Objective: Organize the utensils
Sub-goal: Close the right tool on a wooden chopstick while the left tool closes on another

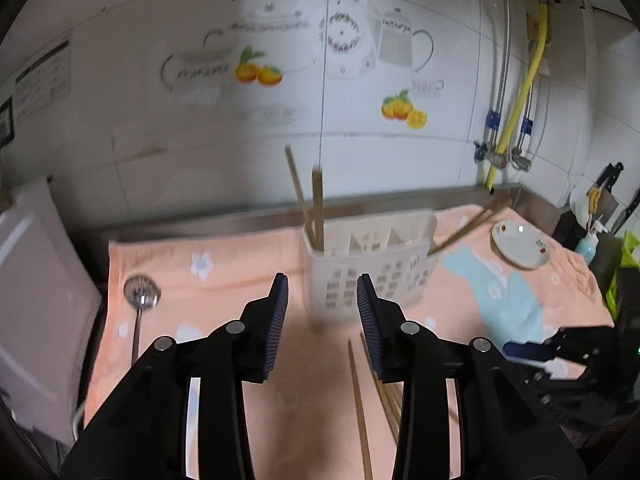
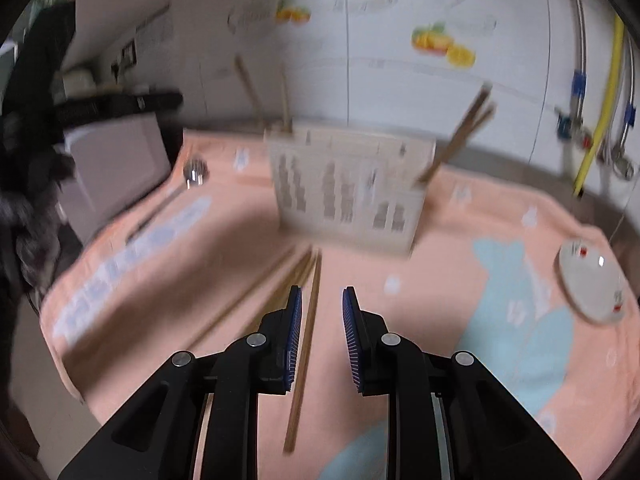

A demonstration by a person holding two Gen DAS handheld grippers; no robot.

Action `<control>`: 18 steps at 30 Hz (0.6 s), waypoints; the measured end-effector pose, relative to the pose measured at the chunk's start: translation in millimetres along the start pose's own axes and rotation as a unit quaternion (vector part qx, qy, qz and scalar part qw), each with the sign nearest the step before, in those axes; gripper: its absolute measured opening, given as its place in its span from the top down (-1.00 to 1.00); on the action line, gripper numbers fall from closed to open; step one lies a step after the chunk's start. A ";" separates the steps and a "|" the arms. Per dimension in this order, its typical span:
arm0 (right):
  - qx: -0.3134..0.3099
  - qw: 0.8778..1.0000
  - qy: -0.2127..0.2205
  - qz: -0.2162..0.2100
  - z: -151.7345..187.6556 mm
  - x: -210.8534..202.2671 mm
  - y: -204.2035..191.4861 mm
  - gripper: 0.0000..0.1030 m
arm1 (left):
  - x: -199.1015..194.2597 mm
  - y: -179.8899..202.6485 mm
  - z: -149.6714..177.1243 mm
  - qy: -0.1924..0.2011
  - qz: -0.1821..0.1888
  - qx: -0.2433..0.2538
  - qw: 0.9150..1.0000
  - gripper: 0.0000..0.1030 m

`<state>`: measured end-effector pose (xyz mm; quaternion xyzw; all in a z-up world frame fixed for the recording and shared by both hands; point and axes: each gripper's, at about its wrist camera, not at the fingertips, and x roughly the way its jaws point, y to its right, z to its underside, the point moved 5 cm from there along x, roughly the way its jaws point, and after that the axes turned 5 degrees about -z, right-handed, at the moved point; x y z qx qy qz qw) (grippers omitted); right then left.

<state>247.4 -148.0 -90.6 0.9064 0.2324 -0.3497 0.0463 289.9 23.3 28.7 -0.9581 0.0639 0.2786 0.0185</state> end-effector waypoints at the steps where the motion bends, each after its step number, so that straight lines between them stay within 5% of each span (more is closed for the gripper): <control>1: 0.004 1.000 -0.007 -0.003 8.5 3.9 -1.9 0.59 | -0.7 -1.2 9.7 -0.006 -0.002 -0.004 1.000 0.30; 9: 0.028 0.998 -0.047 -0.012 56.8 27.9 -14.5 0.59 | 0.5 -8.0 73.4 -0.049 -0.007 -0.028 0.998 0.28; 12: 0.032 0.998 -0.054 -0.014 63.6 34.4 -16.4 0.59 | -1.0 -8.4 95.1 -0.059 -0.013 -0.032 0.998 0.01; 18: 0.036 0.997 -0.062 -0.010 67.0 43.8 -17.0 0.63 | -2.4 -8.4 123.4 -0.077 -0.020 -0.035 0.996 0.01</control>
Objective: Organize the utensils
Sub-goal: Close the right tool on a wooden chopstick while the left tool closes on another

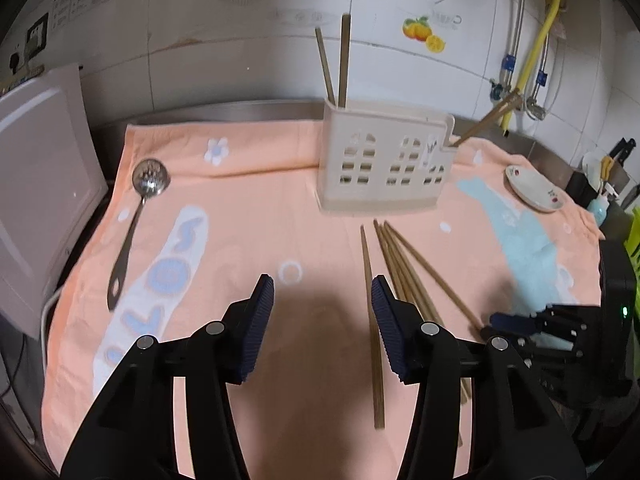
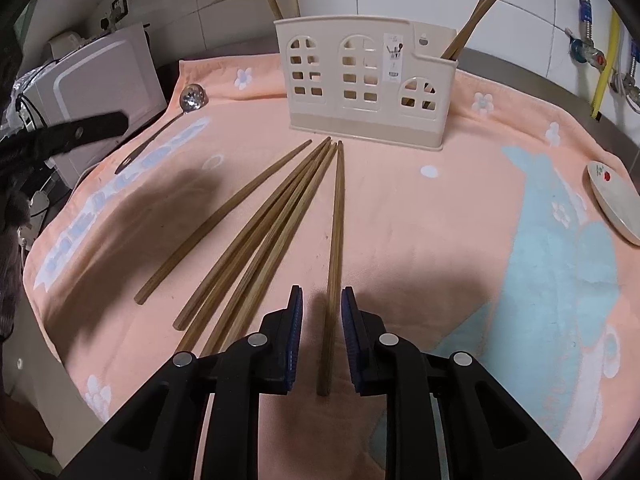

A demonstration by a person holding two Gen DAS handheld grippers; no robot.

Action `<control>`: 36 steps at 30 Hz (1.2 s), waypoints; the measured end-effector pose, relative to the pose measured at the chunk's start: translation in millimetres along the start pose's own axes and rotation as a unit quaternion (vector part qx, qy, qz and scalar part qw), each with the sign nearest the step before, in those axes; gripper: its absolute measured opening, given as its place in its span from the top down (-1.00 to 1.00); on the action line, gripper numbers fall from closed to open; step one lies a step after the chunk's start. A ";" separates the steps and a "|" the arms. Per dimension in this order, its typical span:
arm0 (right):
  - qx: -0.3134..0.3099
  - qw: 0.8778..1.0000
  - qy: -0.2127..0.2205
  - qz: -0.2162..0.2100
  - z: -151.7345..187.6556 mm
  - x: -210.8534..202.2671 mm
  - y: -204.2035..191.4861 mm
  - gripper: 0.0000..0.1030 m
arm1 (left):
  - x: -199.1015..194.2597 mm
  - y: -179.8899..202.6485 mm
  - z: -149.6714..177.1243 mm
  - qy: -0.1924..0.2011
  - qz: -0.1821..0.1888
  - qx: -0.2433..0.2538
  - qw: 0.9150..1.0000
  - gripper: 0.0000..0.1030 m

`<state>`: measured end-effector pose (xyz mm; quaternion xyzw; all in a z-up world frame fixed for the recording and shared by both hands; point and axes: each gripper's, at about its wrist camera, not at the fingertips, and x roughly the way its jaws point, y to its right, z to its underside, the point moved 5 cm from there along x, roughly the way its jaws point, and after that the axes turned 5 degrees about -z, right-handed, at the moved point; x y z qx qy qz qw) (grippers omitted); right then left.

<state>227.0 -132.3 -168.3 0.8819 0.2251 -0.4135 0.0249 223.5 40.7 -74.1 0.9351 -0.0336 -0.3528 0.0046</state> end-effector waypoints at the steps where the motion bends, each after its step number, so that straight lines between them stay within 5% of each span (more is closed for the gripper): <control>1: 0.002 1.000 -0.001 0.001 0.5 1.6 0.4 0.64 | 0.7 0.3 2.8 -0.003 0.000 -0.001 1.000 0.01; 23: 0.006 1.000 -0.008 0.026 6.7 9.8 3.9 0.86 | 35.4 33.9 59.2 -0.080 0.032 0.014 0.996 0.00; 30: 0.013 1.000 -0.003 0.022 6.4 5.8 7.2 0.87 | 47.9 47.0 64.1 -0.095 0.048 0.019 0.994 0.51; 36: 0.016 1.000 0.008 0.021 3.5 -2.0 8.0 0.87 | 58.6 50.8 66.3 -0.103 0.047 0.022 0.993 0.65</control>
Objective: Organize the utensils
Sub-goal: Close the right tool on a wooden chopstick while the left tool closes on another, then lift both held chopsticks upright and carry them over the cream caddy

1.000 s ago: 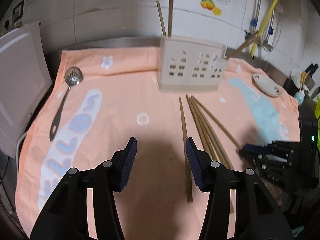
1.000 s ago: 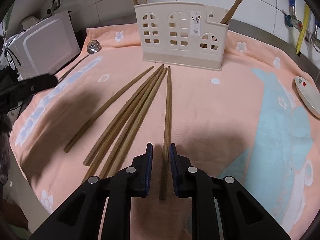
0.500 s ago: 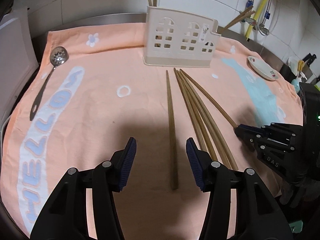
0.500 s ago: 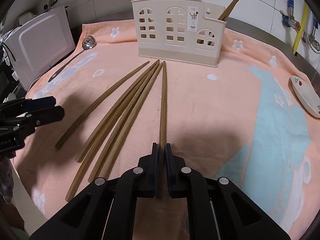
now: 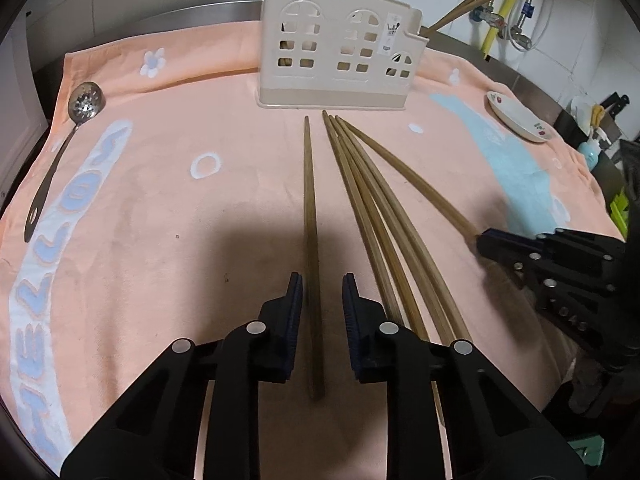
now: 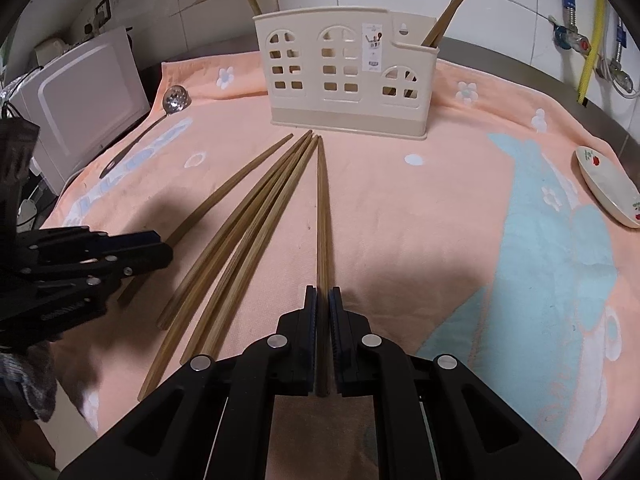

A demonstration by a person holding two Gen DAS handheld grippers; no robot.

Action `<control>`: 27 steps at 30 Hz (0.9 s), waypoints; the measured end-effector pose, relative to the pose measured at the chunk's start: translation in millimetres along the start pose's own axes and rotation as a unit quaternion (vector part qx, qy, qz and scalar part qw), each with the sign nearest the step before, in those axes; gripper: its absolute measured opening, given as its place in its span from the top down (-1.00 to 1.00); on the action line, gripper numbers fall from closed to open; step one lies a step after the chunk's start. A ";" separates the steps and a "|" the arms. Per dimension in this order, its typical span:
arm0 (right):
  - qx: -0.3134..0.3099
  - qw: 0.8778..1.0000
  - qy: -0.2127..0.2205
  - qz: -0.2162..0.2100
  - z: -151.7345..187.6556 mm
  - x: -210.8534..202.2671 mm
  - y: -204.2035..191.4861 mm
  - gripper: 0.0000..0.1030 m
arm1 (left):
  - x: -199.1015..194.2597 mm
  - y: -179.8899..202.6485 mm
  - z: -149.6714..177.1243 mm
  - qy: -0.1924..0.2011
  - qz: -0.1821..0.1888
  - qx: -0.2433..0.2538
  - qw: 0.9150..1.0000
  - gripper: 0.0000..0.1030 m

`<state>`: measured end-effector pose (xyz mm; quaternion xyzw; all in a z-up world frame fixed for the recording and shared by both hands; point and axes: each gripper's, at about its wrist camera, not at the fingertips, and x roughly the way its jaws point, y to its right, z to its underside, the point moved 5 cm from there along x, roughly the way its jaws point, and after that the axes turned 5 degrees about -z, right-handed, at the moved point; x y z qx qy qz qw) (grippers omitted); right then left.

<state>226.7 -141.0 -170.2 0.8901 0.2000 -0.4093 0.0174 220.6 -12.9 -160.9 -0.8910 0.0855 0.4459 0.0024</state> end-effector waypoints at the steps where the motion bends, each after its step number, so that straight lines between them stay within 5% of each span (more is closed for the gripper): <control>1: 0.000 1.000 0.002 -0.001 -0.4 -1.3 -0.3 0.87 | 1.7 -0.3 0.0 -0.002 -0.001 -0.002 1.000 0.67; 27: -0.022 0.997 0.074 -0.012 -47.2 -58.4 -8.4 0.87 | -21.0 -5.5 -11.1 0.017 -0.014 0.033 0.999 0.88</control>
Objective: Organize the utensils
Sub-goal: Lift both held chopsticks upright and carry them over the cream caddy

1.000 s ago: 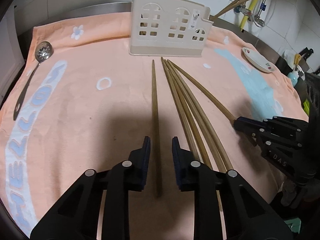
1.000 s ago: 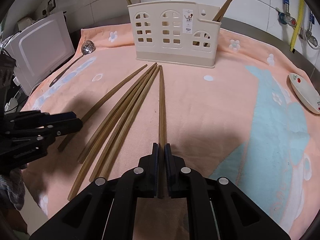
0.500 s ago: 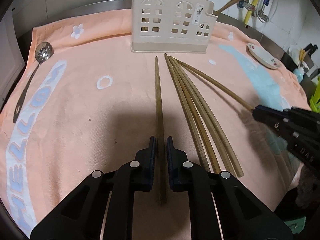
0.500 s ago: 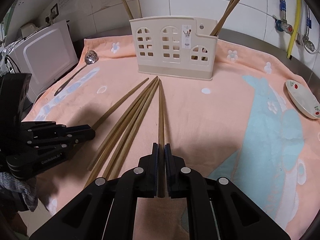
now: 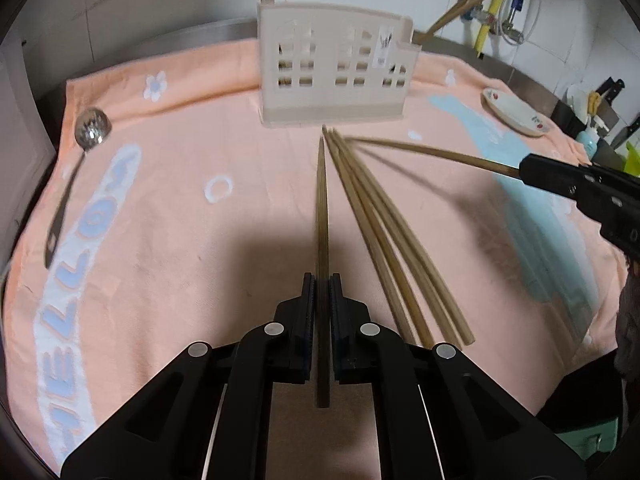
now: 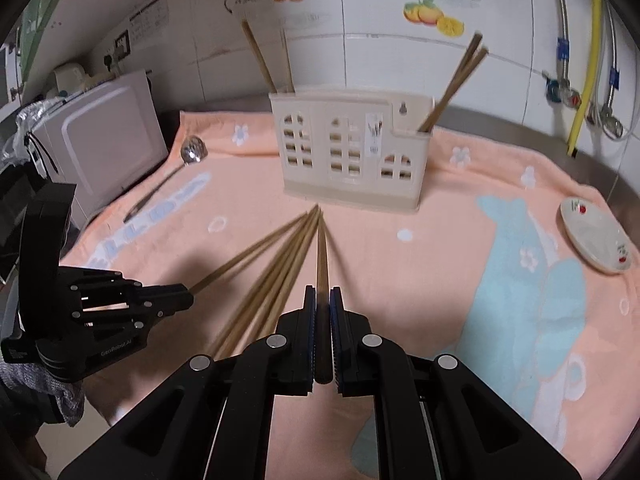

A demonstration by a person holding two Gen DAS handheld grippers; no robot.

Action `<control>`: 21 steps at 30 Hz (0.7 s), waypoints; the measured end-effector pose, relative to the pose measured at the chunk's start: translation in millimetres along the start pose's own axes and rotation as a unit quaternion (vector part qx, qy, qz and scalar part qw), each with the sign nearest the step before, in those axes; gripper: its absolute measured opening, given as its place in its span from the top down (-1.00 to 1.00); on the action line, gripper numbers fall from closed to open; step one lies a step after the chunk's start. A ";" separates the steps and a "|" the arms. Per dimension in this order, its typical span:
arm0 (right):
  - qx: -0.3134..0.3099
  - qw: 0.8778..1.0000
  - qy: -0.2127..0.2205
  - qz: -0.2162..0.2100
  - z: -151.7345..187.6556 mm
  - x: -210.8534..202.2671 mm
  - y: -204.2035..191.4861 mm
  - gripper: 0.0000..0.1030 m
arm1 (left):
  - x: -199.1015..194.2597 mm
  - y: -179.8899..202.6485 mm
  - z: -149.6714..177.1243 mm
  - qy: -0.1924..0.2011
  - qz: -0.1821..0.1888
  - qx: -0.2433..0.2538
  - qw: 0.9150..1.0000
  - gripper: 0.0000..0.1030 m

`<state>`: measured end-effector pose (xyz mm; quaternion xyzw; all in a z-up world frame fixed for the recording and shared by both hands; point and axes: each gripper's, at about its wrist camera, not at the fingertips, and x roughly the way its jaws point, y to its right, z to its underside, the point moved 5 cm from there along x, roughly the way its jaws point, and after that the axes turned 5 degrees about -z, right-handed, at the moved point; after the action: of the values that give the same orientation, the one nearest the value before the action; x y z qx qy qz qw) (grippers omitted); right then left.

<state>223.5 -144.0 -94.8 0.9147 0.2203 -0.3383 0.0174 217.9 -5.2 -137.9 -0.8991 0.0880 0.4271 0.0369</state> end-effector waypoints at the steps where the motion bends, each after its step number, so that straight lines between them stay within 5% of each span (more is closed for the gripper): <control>1: -0.002 1.000 0.004 -0.001 -5.2 -2.9 0.0 0.87 | -5.5 -0.5 -4.1 0.008 0.001 0.001 1.000 0.88; 21: -0.045 0.997 0.062 -0.009 -133.8 -44.6 15.8 0.88 | -61.4 7.3 -94.5 0.111 0.007 0.046 0.993 0.88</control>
<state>281.8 -151.6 34.3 0.9302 0.2441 -0.2708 0.0423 250.5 -18.0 -30.5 -0.9376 0.1173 0.3207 0.0655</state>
